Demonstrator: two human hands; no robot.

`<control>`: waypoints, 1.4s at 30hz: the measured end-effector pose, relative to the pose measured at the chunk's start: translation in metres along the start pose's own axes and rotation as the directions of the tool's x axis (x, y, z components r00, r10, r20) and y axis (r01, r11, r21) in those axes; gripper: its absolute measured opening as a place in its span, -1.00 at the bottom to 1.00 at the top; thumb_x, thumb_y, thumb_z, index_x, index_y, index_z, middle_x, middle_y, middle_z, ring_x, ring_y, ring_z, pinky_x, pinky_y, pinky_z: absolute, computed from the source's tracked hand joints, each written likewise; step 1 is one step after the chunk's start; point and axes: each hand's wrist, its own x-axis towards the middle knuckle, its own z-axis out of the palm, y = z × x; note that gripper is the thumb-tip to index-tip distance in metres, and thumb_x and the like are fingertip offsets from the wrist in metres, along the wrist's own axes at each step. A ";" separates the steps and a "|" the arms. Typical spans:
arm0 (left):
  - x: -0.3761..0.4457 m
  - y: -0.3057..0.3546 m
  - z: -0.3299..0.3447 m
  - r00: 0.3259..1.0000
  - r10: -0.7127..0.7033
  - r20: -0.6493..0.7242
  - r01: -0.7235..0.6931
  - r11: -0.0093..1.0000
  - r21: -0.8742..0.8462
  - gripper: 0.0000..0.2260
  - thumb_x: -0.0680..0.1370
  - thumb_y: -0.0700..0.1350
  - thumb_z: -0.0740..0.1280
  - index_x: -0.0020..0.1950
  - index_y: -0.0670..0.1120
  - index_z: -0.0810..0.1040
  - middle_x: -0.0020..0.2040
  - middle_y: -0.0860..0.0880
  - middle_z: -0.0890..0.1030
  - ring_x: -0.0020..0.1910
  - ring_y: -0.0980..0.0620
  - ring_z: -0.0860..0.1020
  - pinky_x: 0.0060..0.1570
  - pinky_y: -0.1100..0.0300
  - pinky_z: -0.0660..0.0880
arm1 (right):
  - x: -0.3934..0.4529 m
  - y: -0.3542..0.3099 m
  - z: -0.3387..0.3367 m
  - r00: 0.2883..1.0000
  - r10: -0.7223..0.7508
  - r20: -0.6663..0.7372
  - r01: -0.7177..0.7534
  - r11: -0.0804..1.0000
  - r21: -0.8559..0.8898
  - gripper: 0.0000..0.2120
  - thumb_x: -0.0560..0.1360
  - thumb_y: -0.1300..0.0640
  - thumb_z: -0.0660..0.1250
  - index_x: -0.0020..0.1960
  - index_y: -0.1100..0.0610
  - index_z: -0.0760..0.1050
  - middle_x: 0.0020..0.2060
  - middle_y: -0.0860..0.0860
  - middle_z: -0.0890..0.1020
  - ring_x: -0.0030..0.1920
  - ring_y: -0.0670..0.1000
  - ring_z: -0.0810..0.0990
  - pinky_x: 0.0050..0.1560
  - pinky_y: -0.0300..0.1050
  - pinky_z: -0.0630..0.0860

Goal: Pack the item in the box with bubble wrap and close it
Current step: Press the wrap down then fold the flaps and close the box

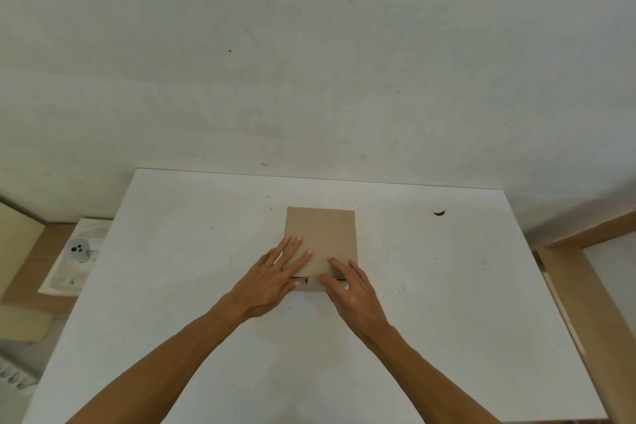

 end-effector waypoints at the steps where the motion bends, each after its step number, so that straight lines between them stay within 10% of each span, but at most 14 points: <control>1: 0.000 0.000 0.000 1.000 -0.002 0.002 0.002 1.000 0.009 -0.45 0.71 0.09 -0.02 0.61 0.07 -0.23 0.62 -0.02 -0.27 0.59 -0.07 -0.27 0.52 -0.05 0.18 | 0.000 0.001 -0.001 1.000 -0.008 0.009 0.008 1.000 -0.014 -0.67 0.43 0.24 0.54 0.14 0.11 0.54 0.26 0.22 0.57 0.26 0.14 0.53 0.34 0.18 0.46; 20: 0.004 0.012 0.007 0.996 -0.082 -0.038 0.081 0.997 -0.014 -0.32 0.60 0.39 -0.02 0.61 0.15 -0.16 0.63 0.01 -0.24 0.59 -0.04 -0.25 0.29 0.04 0.42 | -0.001 0.010 0.004 0.990 -0.138 0.001 0.138 0.988 -0.065 -0.88 0.53 0.14 0.47 0.05 0.14 0.66 0.13 0.07 0.68 0.24 0.12 0.60 0.35 0.22 0.43; 42: 0.027 0.022 0.006 0.994 -0.086 -0.068 0.092 0.992 0.083 -0.51 0.67 0.07 0.02 0.45 -0.19 0.44 0.46 -0.27 0.41 0.45 -0.24 0.38 0.40 -0.13 0.38 | 0.038 0.026 -0.018 0.983 0.121 0.141 -0.121 0.993 -0.009 -0.67 0.51 -0.07 0.44 0.20 0.07 0.61 0.27 0.07 0.58 0.25 0.11 0.53 0.10 0.06 0.55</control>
